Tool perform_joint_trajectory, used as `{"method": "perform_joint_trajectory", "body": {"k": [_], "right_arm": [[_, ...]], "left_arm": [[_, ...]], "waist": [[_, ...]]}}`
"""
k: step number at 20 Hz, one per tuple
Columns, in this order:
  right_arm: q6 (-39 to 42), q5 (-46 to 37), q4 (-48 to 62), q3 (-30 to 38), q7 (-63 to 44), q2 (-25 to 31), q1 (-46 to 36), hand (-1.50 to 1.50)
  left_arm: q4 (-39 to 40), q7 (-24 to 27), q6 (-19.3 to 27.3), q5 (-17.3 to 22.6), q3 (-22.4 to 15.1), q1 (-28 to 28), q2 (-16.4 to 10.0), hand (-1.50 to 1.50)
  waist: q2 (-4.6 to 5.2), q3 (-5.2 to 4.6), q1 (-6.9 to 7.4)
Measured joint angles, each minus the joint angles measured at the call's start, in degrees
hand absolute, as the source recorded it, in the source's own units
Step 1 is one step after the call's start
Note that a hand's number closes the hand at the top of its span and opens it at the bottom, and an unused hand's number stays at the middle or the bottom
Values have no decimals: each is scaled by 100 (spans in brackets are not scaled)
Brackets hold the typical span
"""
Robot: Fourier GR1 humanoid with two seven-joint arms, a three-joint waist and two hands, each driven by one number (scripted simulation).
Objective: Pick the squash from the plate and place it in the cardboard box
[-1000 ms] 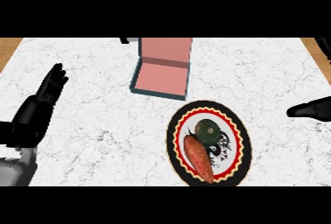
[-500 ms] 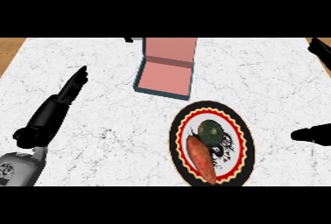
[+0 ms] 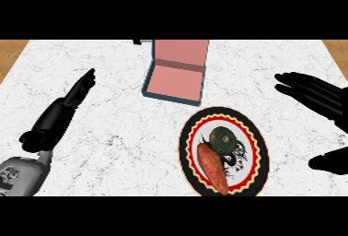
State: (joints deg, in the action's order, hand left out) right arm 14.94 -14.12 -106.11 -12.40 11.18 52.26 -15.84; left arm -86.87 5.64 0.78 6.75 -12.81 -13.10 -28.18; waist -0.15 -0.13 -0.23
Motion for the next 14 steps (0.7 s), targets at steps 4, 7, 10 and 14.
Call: {"method": "perform_joint_trajectory", "body": {"k": [4, 7, 10, 14], "right_arm": [[467, -439, -665, -496, -929, 72, -147, -150], [801, -792, -1166, -932, -1794, -60, -288, -150], [1207, -1025, -1489, -1339, -2665, -376, -514, -150], [1680, -1256, -1580, -1719, -3521, -896, -661, -150]], "left_arm": [[-54, 4, -55, -24, 13, 47, 46, 0], [9, -13, -61, -98, 28, -8, 92, 0], [143, 41, -87, -168, 59, -115, 189, 0], [8, -48, -173, -231, 117, -34, 213, 0]], "waist": [[-2, 0, 29], [-1, 0, 30], [6, 0, 34], [6, 4, 51]]}}
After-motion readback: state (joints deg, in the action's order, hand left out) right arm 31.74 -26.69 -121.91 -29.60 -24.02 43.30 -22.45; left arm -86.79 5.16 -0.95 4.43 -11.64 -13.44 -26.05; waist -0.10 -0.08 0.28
